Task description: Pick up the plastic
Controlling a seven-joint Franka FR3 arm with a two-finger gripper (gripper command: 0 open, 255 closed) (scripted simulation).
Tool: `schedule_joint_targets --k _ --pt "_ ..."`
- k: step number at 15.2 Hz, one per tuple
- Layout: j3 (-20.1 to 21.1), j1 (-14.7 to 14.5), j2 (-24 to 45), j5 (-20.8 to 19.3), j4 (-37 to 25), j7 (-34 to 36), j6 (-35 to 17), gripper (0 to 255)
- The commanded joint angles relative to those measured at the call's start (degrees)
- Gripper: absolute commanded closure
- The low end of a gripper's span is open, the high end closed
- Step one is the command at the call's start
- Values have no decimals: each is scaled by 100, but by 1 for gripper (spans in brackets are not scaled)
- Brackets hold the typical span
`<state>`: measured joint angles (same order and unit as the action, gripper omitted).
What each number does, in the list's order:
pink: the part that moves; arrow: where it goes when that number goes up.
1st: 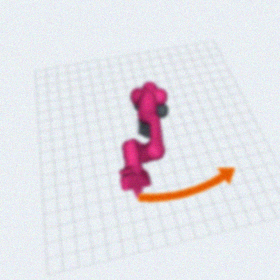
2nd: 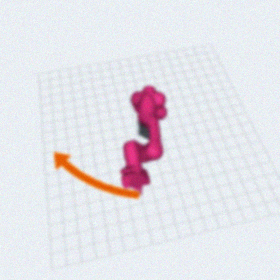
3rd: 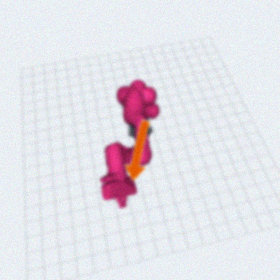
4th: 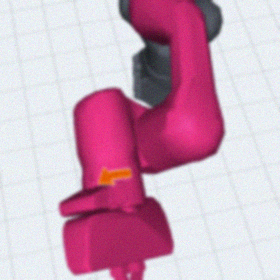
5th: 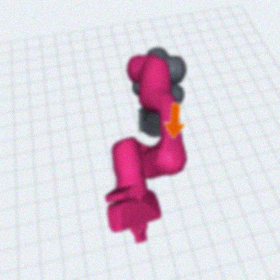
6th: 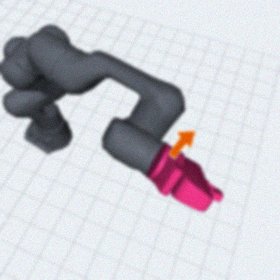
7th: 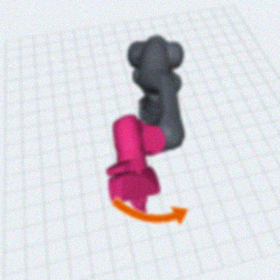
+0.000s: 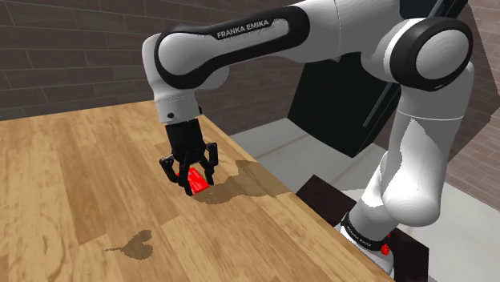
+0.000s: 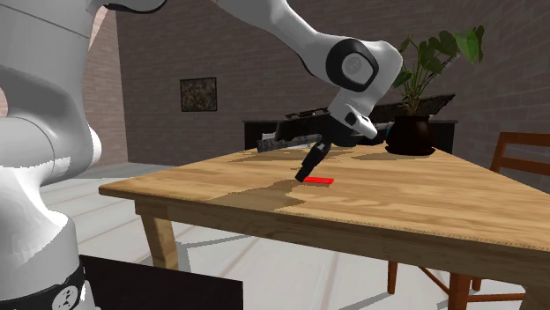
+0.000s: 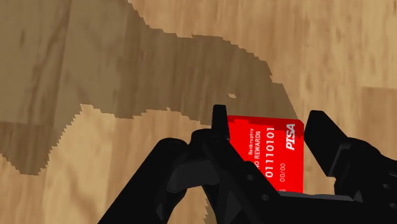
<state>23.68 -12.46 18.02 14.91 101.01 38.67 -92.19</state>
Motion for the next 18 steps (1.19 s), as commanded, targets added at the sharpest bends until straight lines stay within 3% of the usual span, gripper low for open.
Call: schedule_joint_targets --k 1,18 --pt "15 -28 27 17 61 16 -111 255" --pt "55 27 -279 133 -699 271 904 255"
